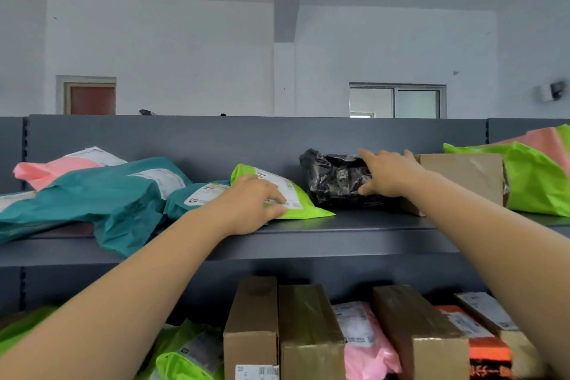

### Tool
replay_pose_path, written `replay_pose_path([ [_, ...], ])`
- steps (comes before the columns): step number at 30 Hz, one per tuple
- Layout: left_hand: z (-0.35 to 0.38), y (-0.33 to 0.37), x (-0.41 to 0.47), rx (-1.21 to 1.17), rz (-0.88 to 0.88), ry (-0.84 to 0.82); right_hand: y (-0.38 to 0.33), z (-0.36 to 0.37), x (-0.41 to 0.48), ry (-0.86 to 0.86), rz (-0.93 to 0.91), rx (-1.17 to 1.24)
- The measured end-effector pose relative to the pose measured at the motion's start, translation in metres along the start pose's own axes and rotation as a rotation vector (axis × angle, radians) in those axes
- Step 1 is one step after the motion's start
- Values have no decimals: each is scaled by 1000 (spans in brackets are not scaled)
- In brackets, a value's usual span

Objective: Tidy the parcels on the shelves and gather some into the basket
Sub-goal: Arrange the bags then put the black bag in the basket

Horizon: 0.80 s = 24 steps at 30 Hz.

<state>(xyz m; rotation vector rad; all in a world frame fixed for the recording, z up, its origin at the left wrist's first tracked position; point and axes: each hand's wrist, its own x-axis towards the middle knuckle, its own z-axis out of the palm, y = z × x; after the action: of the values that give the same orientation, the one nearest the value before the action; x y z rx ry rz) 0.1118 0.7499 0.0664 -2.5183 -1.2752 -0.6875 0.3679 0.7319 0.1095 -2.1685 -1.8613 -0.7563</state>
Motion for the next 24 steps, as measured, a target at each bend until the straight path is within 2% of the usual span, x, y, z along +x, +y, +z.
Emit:
replay_pose_path([
  [4,-2,-5,0,-47,-8,-6,-5,4,-4,48,-15,-81],
  [17,7,-12,1,-88,-28,36,-4,22,-34,306,28,350],
  [24,3,-5,-5,-170,-34,51,-3,17,-55,336,-14,499],
])
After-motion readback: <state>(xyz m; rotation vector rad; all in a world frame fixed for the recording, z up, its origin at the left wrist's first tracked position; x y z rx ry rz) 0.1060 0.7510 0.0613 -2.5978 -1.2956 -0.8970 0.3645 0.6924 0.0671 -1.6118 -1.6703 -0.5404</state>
